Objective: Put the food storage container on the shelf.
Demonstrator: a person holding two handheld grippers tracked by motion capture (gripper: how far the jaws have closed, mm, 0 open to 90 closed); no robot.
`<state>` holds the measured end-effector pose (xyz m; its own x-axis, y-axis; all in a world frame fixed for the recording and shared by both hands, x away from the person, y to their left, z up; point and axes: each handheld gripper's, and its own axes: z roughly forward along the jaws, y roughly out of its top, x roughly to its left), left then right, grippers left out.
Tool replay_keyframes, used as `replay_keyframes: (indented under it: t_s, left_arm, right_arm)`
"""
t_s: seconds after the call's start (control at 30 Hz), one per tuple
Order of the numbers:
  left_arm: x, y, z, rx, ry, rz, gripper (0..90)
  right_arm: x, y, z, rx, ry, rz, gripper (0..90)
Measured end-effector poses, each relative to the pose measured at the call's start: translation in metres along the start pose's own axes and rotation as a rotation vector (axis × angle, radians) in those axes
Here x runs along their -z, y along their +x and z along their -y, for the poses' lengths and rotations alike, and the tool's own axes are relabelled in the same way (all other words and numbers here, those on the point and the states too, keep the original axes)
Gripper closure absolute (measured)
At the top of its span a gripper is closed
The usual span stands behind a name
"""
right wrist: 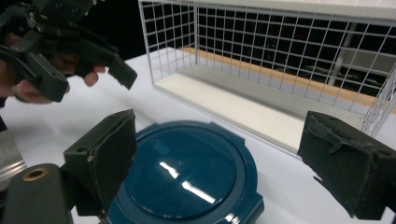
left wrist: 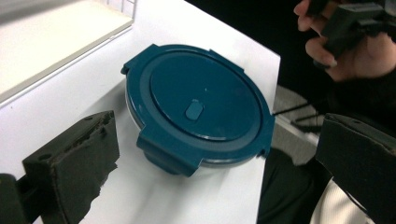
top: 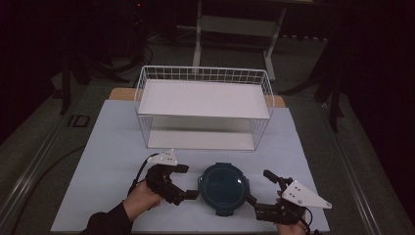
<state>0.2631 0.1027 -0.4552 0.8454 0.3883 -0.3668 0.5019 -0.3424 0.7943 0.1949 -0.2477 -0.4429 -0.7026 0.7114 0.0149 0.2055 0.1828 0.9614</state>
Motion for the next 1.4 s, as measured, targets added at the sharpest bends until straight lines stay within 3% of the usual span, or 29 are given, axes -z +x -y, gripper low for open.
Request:
replay_keyframes:
  t_s: [0.03, 0.1, 0.13, 0.2, 0.23, 0.27, 0.33, 0.47, 0.5, 0.6, 0.73, 1.03, 1.1, 1.23, 1.4]
  left_arm:
    - [0.0, 0.0, 0.0, 0.0, 0.0, 0.0, 0.0]
    - [-0.004, 0.002, 0.0, 0.065, -0.008, -0.004, 0.0]
    - [-0.007, 0.007, 0.001, 0.12, 0.003, -0.003, 0.0]
    - [-0.011, 0.012, 0.003, 0.177, 0.004, -0.018, 0.0]
    - [-0.011, 0.012, 0.003, 0.177, 0.004, -0.018, 0.4]
    - [-0.016, 0.019, 0.006, 0.235, 0.015, -0.041, 0.4]
    - [-0.022, 0.025, 0.01, 0.305, 0.035, -0.04, 0.4]
    - [-0.035, 0.035, 0.015, 0.453, 0.101, -0.016, 0.4]
    - [-0.038, 0.039, 0.016, 0.499, 0.105, -0.003, 0.4]
    - [-0.041, 0.046, 0.018, 0.584, 0.099, 0.05, 8.2]
    - [-0.045, 0.048, 0.019, 0.624, 0.127, 0.09, 17.6]
    - [-0.052, 0.057, 0.026, 0.71, 0.165, 0.122, 43.4]
    - [-0.053, 0.061, 0.028, 0.726, 0.166, 0.166, 47.8]
    - [-0.054, 0.063, 0.028, 0.729, 0.169, 0.187, 52.9]
    - [-0.053, 0.057, 0.027, 0.677, 0.156, 0.169, 53.2]
  right_arm:
    - [0.0, 0.0, 0.0, 0.0, 0.0, 0.0, 12.9]
    - [-0.001, -0.006, -0.003, -0.024, 0.018, -0.005, 14.2]
    - [-0.002, -0.007, -0.004, -0.043, 0.036, -0.008, 14.3]
    - [-0.002, -0.012, -0.005, -0.087, 0.048, -0.034, 14.6]
    - [-0.001, -0.014, -0.005, -0.086, 0.039, -0.034, 15.4]
    - [-0.001, -0.015, -0.005, -0.08, 0.042, -0.028, 15.3]
    - [-0.001, -0.014, -0.005, -0.072, 0.06, -0.02, 14.5]
    - [-0.002, -0.012, -0.004, -0.056, 0.093, 0.002, 12.8]
    - [-0.002, -0.012, -0.004, -0.056, 0.095, 0.001, 12.0]
    - [-0.003, -0.011, -0.003, -0.061, 0.105, 0.02, 11.0]
    - [-0.005, -0.012, -0.001, -0.061, 0.113, 0.019, 10.6]
    - [-0.006, -0.013, -0.001, -0.072, 0.141, 0.008, 11.4]
    - [-0.005, -0.013, 0.0, -0.079, 0.148, 0.004, 12.5]
    - [-0.006, -0.017, 0.001, -0.102, 0.17, -0.007, 14.6]
    - [-0.01, -0.028, 0.007, -0.201, 0.227, -0.044, 18.0]
